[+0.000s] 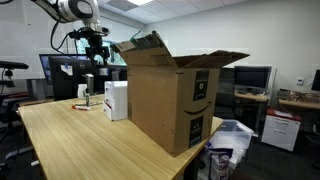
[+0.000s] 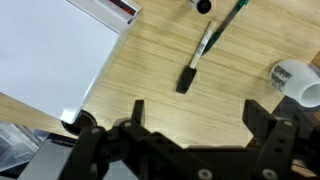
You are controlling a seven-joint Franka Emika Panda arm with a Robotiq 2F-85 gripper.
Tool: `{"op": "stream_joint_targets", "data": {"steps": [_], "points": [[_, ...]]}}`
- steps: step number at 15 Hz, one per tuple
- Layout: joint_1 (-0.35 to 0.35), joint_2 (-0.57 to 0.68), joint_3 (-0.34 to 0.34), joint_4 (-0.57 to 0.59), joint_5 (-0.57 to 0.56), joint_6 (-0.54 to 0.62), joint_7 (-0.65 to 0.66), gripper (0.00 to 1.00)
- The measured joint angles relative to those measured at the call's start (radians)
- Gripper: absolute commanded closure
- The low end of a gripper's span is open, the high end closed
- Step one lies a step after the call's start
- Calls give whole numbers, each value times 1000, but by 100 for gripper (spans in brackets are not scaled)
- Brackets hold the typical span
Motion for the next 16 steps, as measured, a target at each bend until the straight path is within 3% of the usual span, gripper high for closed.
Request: {"op": "stream_joint_targets", "data": {"steps": [9,16], "points": [[-71,-212,-61,-186,0,-70,2,0],[-80,-239,-79,-230,2,-71,2,0]]}}
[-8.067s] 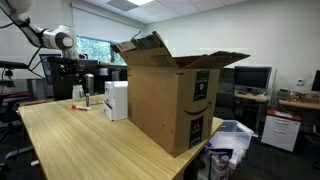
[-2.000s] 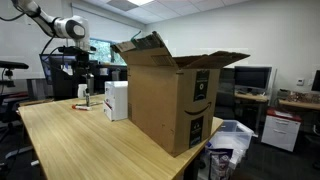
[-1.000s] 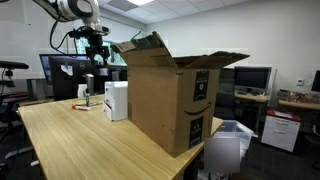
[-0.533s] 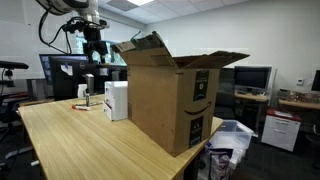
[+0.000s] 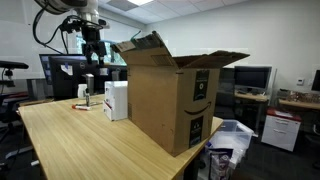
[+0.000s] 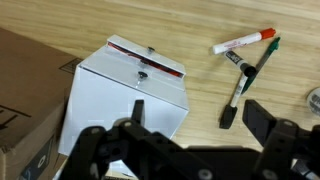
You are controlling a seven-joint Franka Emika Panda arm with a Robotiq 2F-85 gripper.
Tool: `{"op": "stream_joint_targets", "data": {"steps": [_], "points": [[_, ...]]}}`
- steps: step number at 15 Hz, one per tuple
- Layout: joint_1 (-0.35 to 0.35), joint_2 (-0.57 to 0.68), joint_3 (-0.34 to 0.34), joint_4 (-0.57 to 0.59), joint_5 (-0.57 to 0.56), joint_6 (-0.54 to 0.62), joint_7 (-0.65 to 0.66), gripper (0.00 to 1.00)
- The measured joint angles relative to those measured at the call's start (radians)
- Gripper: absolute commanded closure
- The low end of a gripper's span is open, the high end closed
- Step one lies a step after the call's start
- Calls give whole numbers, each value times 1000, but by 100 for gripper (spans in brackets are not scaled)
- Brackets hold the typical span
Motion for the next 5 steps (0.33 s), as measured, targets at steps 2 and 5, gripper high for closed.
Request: {"op": "stream_joint_targets", "data": {"steps": [2,5], "points": [[0,2,1,-7,6,0,12,0],[5,18,7,-8,37,0,11,0]]}}
